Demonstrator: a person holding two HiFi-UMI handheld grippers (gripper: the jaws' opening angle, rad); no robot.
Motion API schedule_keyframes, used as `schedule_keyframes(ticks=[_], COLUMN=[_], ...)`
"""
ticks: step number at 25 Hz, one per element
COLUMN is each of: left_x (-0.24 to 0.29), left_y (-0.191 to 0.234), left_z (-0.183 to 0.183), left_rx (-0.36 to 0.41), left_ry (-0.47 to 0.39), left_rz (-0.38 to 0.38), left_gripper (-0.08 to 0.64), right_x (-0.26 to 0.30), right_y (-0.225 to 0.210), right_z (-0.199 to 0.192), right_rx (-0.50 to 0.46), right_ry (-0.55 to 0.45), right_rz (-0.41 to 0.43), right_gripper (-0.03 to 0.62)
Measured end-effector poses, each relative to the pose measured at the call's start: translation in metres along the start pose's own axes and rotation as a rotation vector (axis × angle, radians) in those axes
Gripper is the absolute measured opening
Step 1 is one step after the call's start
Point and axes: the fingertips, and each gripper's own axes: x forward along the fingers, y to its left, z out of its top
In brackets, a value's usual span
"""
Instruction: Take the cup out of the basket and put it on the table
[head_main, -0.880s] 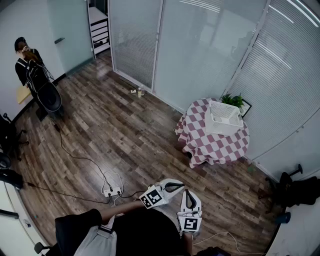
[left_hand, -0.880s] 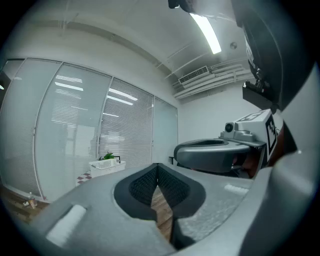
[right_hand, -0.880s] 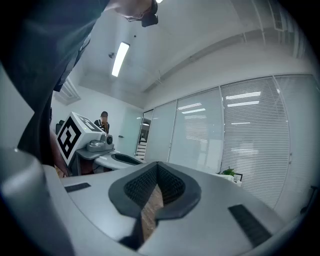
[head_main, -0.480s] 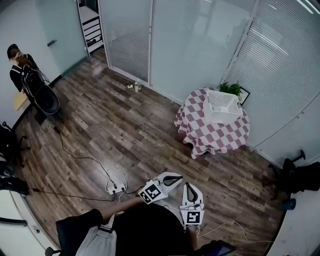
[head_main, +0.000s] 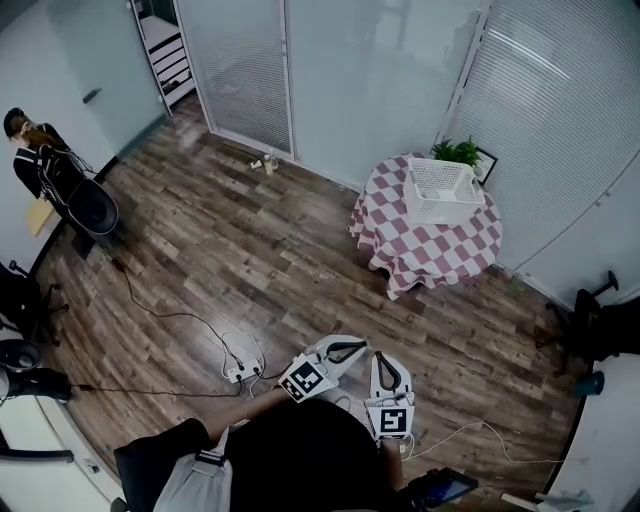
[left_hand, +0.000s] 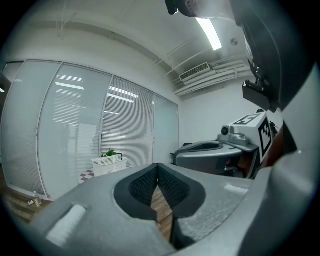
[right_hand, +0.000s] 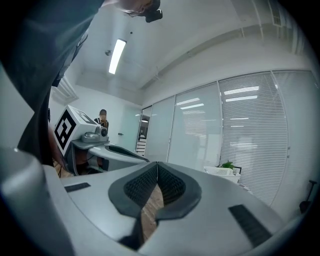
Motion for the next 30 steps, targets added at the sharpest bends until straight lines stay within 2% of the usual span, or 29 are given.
schedule_keyframes(ticks=[5, 10, 13, 15, 19, 22, 25, 30], left_x=[0.000, -0.001, 0.007, 0.012, 0.016, 0.015, 0.019, 0.021], left_y=[-0.002, -0.003, -0.006, -0.007, -0.013, -0.009, -0.008, -0.014], left_z=[0.000, -0.002, 0.001, 0.005, 0.006, 0.003, -0.002, -0.009], left_rx=[-0.010, -0.012, -0.023, -0.034, 0.012, -0.008, 0.004, 0.023], left_ry=[0.002, -0.002, -0.007, -0.015, -0.019, -0.010, 0.000, -0.003], left_rz=[-0.010, -0.010, -0.027, -0.030, -0.044, -0.015, 0.006, -0.010], left_gripper=[0.005, 0.005, 0.005, 0.005, 0.005, 0.005, 0.005, 0.005], right_x=[-0.002, -0.001, -0.005, -0.005, -0.010, -0.009, -0.013, -0.016], right_y=[-0.006, -0.005, -0.013, -0.021, -0.022, -0.019, -0.024, -0.029], right_z=[-0.003, -0.012, -0.015, -0.013, -0.011, -0.009, -0.008, -0.019], right_rx=[0.027, 0.020, 0.037, 0.035, 0.026, 0.026, 0.019, 0.019], right_ry=[0.016, 0.050, 0.071, 0.060, 0.028, 0.016, -0.005, -0.025], right_rz=[-0.024, 0.001, -0.016, -0.031, -0.035, -0.025, -0.052, -0.063], right_gripper=[0.012, 0.012, 0.012, 0.012, 0.012, 0.012, 0.012, 0.012])
